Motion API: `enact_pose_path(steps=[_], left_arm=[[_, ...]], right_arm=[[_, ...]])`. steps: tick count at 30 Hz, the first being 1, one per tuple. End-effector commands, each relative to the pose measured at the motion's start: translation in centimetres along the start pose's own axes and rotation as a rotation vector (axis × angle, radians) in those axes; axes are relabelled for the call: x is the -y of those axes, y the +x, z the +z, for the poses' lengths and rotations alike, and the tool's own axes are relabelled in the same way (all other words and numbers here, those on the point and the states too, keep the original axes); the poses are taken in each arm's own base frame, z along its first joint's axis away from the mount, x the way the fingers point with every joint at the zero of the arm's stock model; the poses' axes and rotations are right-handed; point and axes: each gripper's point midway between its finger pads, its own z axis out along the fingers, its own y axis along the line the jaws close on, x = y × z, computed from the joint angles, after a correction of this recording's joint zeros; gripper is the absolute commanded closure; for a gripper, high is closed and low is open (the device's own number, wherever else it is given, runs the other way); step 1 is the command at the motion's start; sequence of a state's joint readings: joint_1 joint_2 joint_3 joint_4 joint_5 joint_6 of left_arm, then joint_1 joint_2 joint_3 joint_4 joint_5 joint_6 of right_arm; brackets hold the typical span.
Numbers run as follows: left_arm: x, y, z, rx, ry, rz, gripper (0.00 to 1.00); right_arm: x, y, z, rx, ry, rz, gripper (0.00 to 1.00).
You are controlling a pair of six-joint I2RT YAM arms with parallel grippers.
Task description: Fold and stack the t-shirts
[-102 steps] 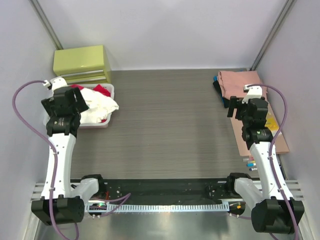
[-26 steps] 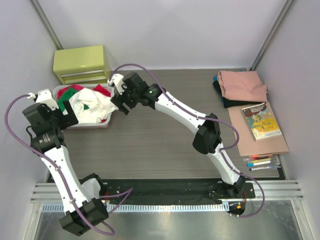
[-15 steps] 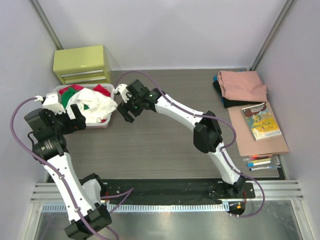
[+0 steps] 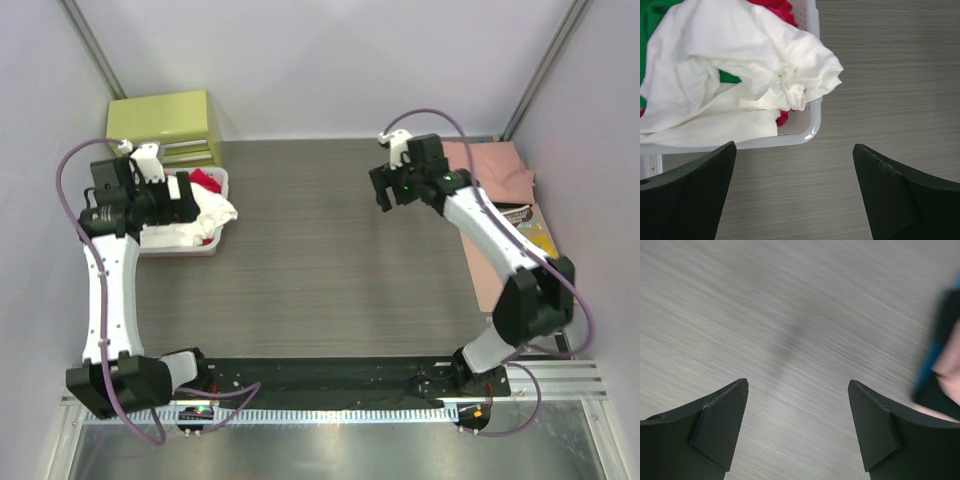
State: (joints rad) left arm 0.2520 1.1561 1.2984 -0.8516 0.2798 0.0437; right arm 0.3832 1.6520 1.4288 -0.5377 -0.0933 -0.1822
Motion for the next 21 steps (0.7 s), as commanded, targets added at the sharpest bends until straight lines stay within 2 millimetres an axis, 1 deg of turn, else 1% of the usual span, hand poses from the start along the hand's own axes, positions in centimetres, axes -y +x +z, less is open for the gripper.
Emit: enact_pose_path(steps=[1, 2, 3, 4, 5, 6, 7, 8, 9, 10, 11, 12, 13, 15, 16, 17, 18, 19, 20, 21], left_arm=[[1.1, -2.4, 2.4, -0.049, 0.053, -0.089, 0.01], [1.0, -2.7, 3.5, -0.065, 0.064, -0.105, 0.01], [1.0, -2.8, 4.0, -0.068, 0.065, -0.126, 0.02], [0.8, -3.0, 4.3, -0.070, 0.060, -0.129, 0.02], [0.4, -3.0, 5.0, -0.088, 0.049, -0.134, 0.02], [0.2, -2.7, 5.3, -0.107, 0.043, -0.129, 0.02], [0.0, -2.2, 5.8, -0.141, 0.042, -0.129, 0.02], [-0.3, -2.2, 6.6, -0.166, 0.040, -0.126, 0.03], [-0.4, -1.8, 7.0, -0.190, 0.038, -0.125, 0.03], [-0.7, -2.0, 7.2, -0.194, 0.025, -0.114, 0.05], [-1.0, -2.5, 7.3, -0.184, 0.011, -0.110, 0.09], [-1.2, -2.5, 7.6, -0.193, 0.008, -0.113, 0.12], [-1.1, -2.4, 7.4, -0.205, 0.008, -0.127, 0.13], [-0.8, -3.1, 7.0, -0.183, 0.014, -0.132, 0.19], [-0.8, -3.2, 7.0, -0.176, 0.004, -0.129, 0.23], [-0.9, -3.5, 7.1, -0.167, -0.010, -0.122, 0.25], [-1.7, -3.5, 7.1, -0.171, -0.070, -0.108, 0.25], [-1.9, -3.5, 7.6, -0.183, -0.109, -0.083, 0.18], [-2.4, -3.6, 7.9, -0.178, -0.154, -0.061, 0.17], [-3.6, -3.5, 8.0, -0.183, -0.236, -0.043, 0.16]], right_arm=[[1.8, -0.1, -6.7, 0.119, 0.124, -0.055, 0.13], [2.1, 0.1, -7.6, 0.135, 0.137, -0.047, 0.13], [2.6, -0.5, -9.8, 0.190, 0.169, -0.040, 0.13], [3.4, 0.9, -10.1, 0.175, 0.205, -0.028, 0.12], [4.6, 1.3, -10.8, 0.185, 0.236, -0.011, 0.11], [5.1, 1.4, -12.0, 0.208, 0.258, -0.007, 0.11], [5.8, 2.6, -12.0, 0.188, 0.274, 0.002, 0.11], [7.0, 3.3, -12.3, 0.178, 0.302, 0.014, 0.11], [7.2, 4.0, -12.3, 0.169, 0.299, 0.024, 0.11], [7.4, 5.0, -12.2, 0.153, 0.304, 0.033, 0.11], [7.3, 5.3, -12.0, 0.155, 0.282, 0.044, 0.12], [7.3, 5.7, -11.9, 0.153, 0.278, 0.052, 0.12], [7.2, 6.1, -11.9, 0.152, 0.276, 0.060, 0.12], [7.3, 6.1, -12.0, 0.174, 0.270, 0.093, 0.12], [7.1, 6.2, -11.8, 0.183, 0.253, 0.103, 0.12], [7.0, 5.9, -11.9, 0.204, 0.243, 0.111, 0.11], [6.8, 5.8, -11.8, 0.212, 0.233, 0.128, 0.12], [6.6, 5.8, -11.6, 0.216, 0.214, 0.135, 0.11], [6.5, 5.8, -11.4, 0.214, 0.204, 0.141, 0.12], [6.6, 5.8, -11.2, 0.214, 0.201, 0.147, 0.12]])
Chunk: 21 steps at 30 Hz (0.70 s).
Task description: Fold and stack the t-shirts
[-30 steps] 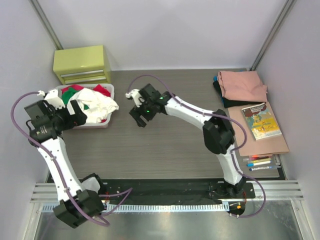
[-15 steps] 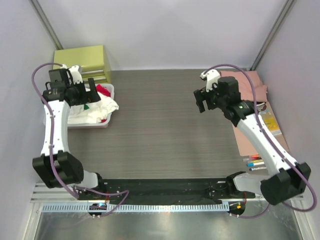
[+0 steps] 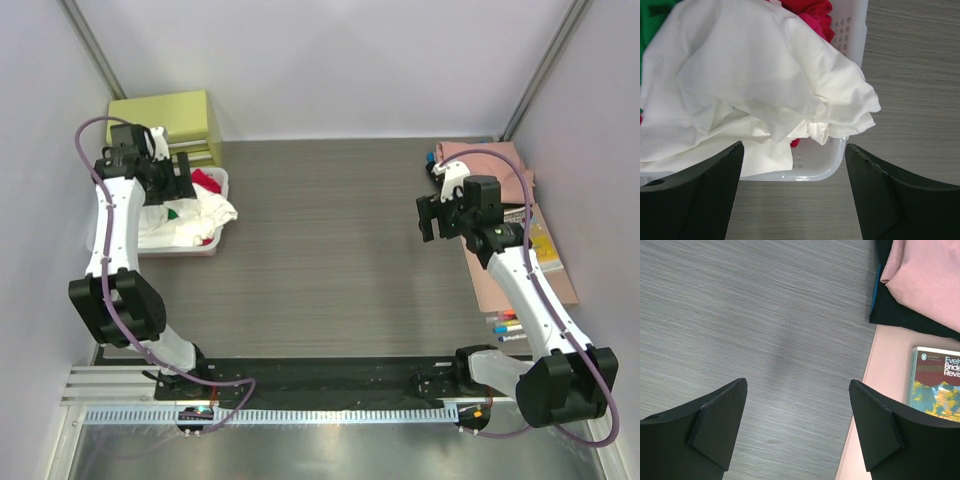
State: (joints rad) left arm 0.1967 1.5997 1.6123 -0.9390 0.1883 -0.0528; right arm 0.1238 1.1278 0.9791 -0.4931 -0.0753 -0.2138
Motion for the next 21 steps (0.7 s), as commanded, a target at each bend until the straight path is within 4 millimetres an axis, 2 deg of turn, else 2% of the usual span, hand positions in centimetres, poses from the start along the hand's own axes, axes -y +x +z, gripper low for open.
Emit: enact_pose_path(steps=[1, 6, 12, 14, 15, 16, 17, 18, 21], left_arm=[[-1.8, -1.6, -0.3, 0.043, -0.218, 0.052, 0.16], [-2.1, -1.2, 2.4, -0.015, -0.275, 0.079, 0.16], [-3.8, -0.5, 5.3, -0.077, -0.347, 0.089, 0.18], [-4.1, -0.5, 5.7, -0.072, -0.357, 0.082, 0.29], [-4.1, -0.4, 6.0, -0.079, -0.361, 0.079, 0.39], [-4.1, -0.6, 6.1, -0.074, -0.361, 0.083, 0.89], [-4.2, -0.7, 6.0, -0.070, -0.370, 0.082, 0.96], [-4.2, -0.7, 5.8, -0.064, -0.367, 0.081, 0.99], [-3.6, -1.0, 4.7, -0.032, -0.343, 0.082, 1.00]], right_arm=[[-0.5, -2.7, -0.3, 0.114, -0.045, 0.051, 0.12], [-0.2, -2.7, 0.0, 0.120, -0.050, 0.077, 0.12], [0.2, -2.7, -0.4, 0.138, -0.054, 0.105, 0.11], [0.3, -2.5, -0.4, 0.138, -0.056, 0.115, 0.12], [0.3, -2.4, -0.4, 0.137, -0.059, 0.119, 0.11], [0.3, -2.2, -0.3, 0.133, -0.062, 0.122, 0.12], [0.2, -2.1, -0.2, 0.129, -0.067, 0.123, 0.11], [0.2, -2.1, -0.1, 0.127, -0.070, 0.128, 0.11], [0.0, -1.6, 0.5, 0.106, -0.081, 0.133, 0.12]])
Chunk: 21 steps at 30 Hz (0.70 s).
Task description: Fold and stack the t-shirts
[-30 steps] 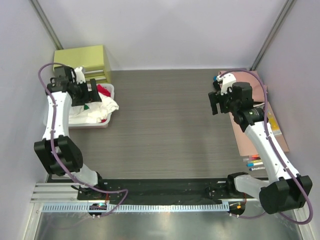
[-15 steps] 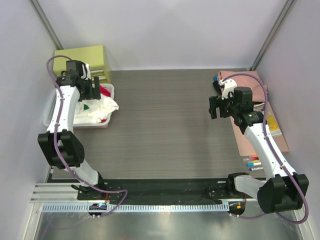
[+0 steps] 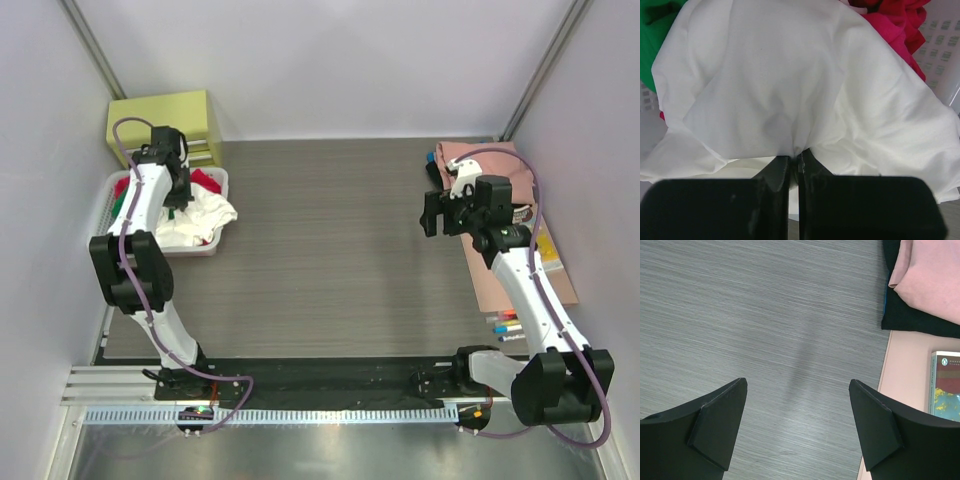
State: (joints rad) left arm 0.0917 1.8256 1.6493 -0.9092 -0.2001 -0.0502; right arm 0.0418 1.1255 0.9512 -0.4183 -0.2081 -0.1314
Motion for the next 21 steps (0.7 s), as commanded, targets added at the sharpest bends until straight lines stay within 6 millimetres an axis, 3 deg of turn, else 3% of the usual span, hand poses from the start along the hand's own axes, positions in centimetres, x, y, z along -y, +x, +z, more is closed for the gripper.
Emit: enact_pose_path(steps=[1, 6, 12, 21], left_arm=[[-0.8, -1.8, -2.6, 0.116, -0.012, -0.031, 1.00], [-0.3, -0.7, -5.2, 0.175, 0.018, -0.016, 1.00], [0.6, 0.3, -12.2, 0.332, 0.083, 0.017, 1.00], [-1.7, -0.2, -22.8, 0.637, 0.085, -0.019, 1.00]], right_arm=[[-0.3, -0.8, 0.2, 0.037, -0.025, 0.012, 0.12], [-0.4, -0.7, 0.4, 0.032, -0.029, 0.014, 0.12], [-0.6, 0.1, 1.1, 0.003, -0.050, 0.021, 0.12], [-0.7, 0.7, 1.7, -0.020, -0.062, 0.029, 0.12]])
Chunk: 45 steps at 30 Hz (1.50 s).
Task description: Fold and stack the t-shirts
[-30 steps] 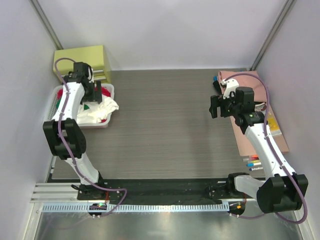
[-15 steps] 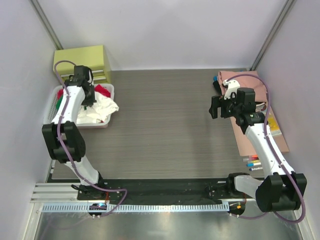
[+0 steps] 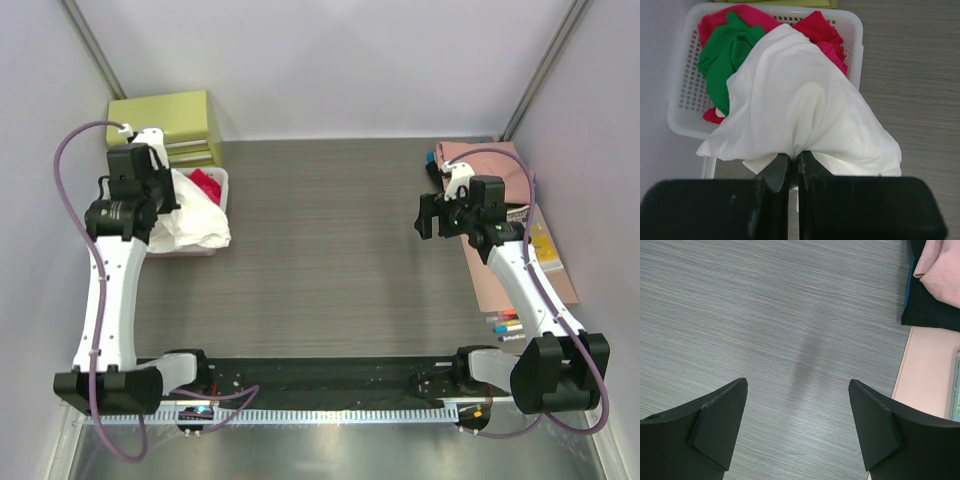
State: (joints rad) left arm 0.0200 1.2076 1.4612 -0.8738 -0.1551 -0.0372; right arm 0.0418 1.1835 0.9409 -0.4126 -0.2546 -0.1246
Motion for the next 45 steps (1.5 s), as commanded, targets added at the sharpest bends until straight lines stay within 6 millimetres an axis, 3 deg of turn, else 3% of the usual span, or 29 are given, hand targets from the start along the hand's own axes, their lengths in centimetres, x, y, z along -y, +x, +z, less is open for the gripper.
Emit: enact_pose_path(steps=[1, 8, 15, 22, 31, 34, 45], left_arm=[[-1.1, -4.0, -4.6, 0.231, -0.016, 0.021, 1.00], [-3.0, -5.2, -11.2, 0.435, -0.063, 0.040, 1.00], [-4.5, -8.2, -17.2, 0.589, -0.090, 0.017, 1.00], [-2.3, -9.5, -22.5, 0.718, 0.065, 0.007, 1.00], [0.6, -13.3, -30.6, 0.895, 0.251, -0.051, 1.00], [2.0, -13.4, -33.1, 0.934, 0.282, -0.015, 1.00], [3.9, -12.8, -30.5, 0.831, 0.324, 0.007, 1.00]], right_arm=[[0.0, -0.9, 0.2, 0.035, -0.010, 0.005, 0.12], [0.0, -0.3, 0.6, 0.015, -0.012, 0.009, 0.12], [0.1, 0.0, 0.8, 0.005, -0.013, 0.011, 0.13], [0.0, 0.2, 0.9, 0.001, -0.019, 0.011, 0.12], [0.1, 0.3, 0.8, 0.002, -0.008, 0.009, 0.12], [0.3, 0.7, 0.7, -0.005, 0.000, 0.009, 0.12], [0.3, 0.9, 1.0, -0.015, -0.004, 0.008, 0.12]])
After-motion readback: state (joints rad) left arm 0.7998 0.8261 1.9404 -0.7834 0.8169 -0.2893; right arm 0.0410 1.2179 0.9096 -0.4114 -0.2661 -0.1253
